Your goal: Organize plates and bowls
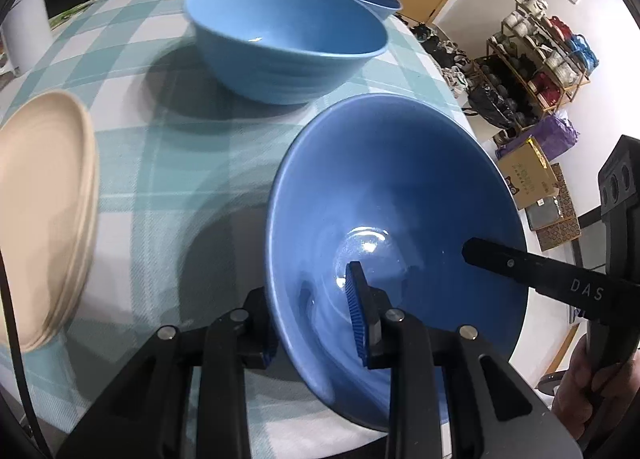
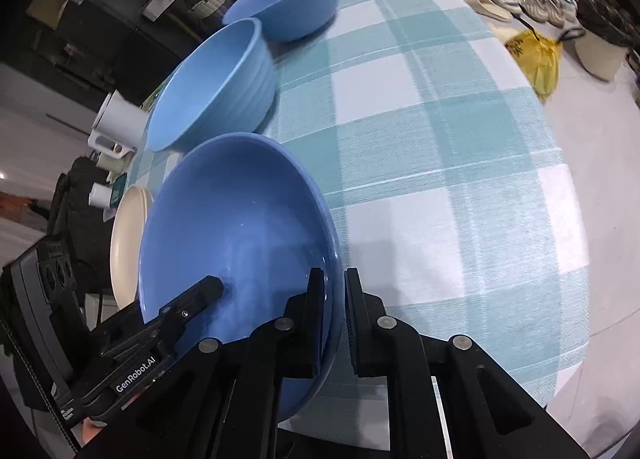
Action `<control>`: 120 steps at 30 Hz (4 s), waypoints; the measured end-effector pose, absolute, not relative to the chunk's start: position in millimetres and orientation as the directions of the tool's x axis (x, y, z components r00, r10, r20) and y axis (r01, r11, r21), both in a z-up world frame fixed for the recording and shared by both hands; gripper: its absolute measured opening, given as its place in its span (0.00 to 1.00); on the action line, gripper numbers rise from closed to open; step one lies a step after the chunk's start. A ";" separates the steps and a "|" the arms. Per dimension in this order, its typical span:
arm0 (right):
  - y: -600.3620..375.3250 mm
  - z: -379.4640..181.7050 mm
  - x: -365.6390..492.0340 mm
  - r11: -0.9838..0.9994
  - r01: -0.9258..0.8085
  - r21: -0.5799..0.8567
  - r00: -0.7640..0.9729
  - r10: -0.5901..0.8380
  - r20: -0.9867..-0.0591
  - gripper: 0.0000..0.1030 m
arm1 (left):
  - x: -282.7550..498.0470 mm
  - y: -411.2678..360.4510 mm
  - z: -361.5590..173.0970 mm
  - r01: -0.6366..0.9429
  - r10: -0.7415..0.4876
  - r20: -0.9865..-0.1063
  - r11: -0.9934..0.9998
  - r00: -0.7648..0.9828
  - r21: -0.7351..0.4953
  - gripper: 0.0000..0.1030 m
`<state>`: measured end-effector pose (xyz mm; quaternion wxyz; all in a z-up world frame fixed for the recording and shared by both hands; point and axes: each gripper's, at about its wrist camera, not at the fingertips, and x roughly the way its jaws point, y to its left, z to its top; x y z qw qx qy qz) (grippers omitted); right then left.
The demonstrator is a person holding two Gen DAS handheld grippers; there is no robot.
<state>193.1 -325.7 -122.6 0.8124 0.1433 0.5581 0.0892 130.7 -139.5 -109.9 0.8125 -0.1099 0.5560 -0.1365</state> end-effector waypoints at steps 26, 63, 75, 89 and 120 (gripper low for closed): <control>-299.8 -46.7 162.5 0.993 -0.041 0.108 0.779 0.099 -0.619 0.54 | 118.7 -92.4 -79.4 0.047 -0.161 -0.806 0.985 0.569 -0.163 0.74; -221.0 1.0 -37.1 0.982 -0.188 0.019 0.971 0.189 -0.148 0.99 | 20.6 -67.9 -3.6 0.136 -0.170 -0.507 0.985 0.845 -0.103 1.00; -238.6 4.5 -20.7 0.967 -0.205 0.151 0.947 0.234 -0.218 0.99 | 11.9 -62.8 1.7 0.189 -0.250 -0.498 0.967 0.830 -0.170 1.00; -254.4 82.8 92.8 0.946 -0.260 0.194 0.826 0.322 -0.462 0.99 | 135.8 -30.5 32.0 0.155 -0.267 -0.673 0.962 0.689 -0.223 1.00; -289.2 -58.6 389.3 0.981 -0.099 0.169 0.457 0.196 -0.867 0.99 | 372.4 -80.4 -101.7 0.155 -0.314 -0.924 0.946 0.218 -0.285 0.48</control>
